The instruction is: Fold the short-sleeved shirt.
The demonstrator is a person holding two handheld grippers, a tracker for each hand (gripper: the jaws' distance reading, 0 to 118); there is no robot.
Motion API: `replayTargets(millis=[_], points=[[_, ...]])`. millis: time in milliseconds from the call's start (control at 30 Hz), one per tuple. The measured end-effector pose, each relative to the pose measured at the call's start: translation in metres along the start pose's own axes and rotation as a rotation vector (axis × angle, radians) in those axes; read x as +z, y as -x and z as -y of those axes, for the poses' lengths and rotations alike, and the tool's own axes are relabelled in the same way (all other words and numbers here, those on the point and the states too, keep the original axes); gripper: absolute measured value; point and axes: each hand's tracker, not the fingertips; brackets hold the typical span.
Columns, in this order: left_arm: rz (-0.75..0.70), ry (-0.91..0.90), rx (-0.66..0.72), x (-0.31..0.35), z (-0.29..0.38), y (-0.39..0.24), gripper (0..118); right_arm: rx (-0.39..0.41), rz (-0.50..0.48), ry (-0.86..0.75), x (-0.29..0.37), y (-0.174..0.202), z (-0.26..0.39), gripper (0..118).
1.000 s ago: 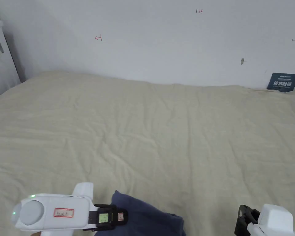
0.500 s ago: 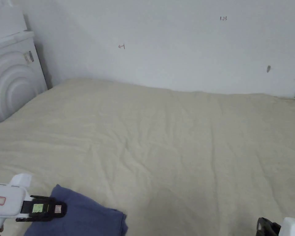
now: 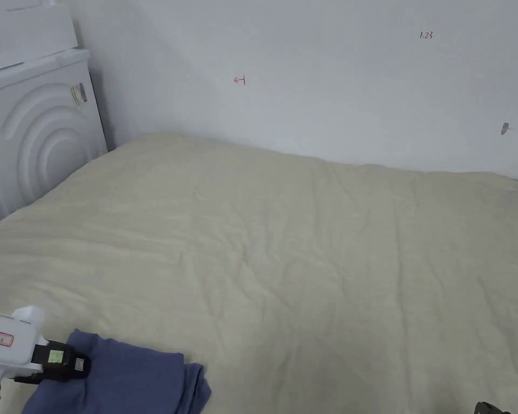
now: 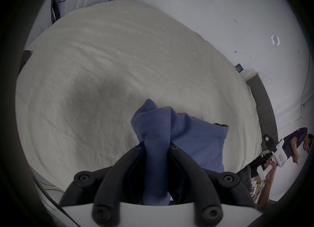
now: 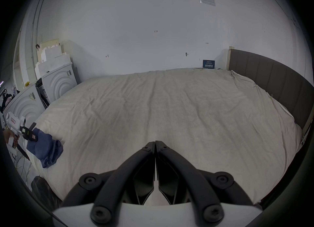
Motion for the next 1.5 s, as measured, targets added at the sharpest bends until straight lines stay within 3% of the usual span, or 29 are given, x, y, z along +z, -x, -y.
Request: replayTargets(millis=[233,333,400,600,900,1100,1333,1500], points=[[-0.018,0.005,0.011,0.005,0.013,-0.021,22,0.003,0.010,0.007,-0.001,-0.002,0.000,1],[-0.048,-0.020,0.022,0.016,0.015,-0.024,51,0.002,0.007,0.010,-0.002,-0.002,0.000,1],[-0.093,-0.084,0.023,0.029,0.016,-0.023,58,0.003,0.005,0.010,-0.002,-0.002,0.000,1],[-0.191,-0.337,-0.022,0.084,0.013,-0.039,58,0.005,0.002,-0.010,0.002,-0.002,-0.005,1],[-0.218,-0.726,-0.286,0.084,0.074,-0.170,57,-0.003,0.009,-0.058,0.001,-0.006,-0.014,1],[-0.198,-0.848,-0.341,0.039,0.108,-0.244,51,0.010,0.020,-0.107,0.008,-0.007,-0.021,1],[-0.224,-0.896,-0.454,-0.004,0.132,-0.303,3,0.048,0.048,-0.197,0.012,-0.010,-0.024,1],[-0.239,-0.916,-0.479,-0.021,0.142,-0.321,0,0.040,0.077,-0.248,0.013,-0.016,-0.024,1]])
